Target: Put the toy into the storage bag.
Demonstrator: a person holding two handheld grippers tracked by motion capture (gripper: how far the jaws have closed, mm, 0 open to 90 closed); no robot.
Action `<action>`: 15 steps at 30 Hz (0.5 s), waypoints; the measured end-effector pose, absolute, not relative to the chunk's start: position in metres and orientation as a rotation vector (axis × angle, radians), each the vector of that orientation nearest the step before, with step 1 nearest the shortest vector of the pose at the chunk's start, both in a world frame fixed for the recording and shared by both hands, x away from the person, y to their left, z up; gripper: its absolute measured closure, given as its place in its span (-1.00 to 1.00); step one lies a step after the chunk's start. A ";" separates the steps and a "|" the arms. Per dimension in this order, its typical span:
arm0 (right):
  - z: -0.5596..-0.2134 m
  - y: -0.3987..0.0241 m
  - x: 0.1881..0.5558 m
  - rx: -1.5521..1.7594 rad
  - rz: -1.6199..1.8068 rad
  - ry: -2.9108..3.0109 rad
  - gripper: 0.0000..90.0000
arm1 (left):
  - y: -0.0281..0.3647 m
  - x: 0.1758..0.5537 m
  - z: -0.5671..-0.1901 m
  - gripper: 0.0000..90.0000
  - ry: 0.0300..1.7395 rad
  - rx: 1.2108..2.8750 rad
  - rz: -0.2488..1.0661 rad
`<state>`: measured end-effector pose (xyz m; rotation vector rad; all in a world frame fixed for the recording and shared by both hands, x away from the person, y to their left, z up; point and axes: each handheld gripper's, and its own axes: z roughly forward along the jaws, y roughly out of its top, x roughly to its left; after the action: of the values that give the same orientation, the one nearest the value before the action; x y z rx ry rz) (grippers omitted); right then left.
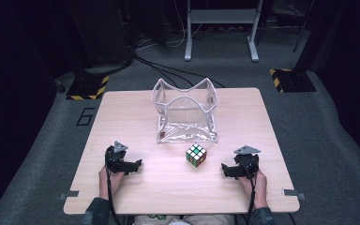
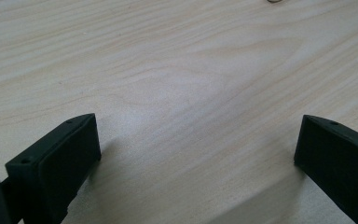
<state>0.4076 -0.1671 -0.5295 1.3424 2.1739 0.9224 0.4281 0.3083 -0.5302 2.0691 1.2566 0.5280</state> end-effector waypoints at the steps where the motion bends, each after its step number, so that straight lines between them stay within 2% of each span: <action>1: -0.530 -0.167 0.408 1.338 0.923 2.173 -0.94 | 0.308 0.428 -0.530 -1.00 1.256 2.069 0.528; 15: -0.529 -0.163 0.409 1.366 0.893 2.159 -1.00 | 0.307 0.428 -0.531 -0.99 1.264 2.058 0.522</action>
<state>0.4086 -0.1632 -0.5291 1.3663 2.1592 0.8926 0.4280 0.3075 -0.5305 2.0580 1.2639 0.5223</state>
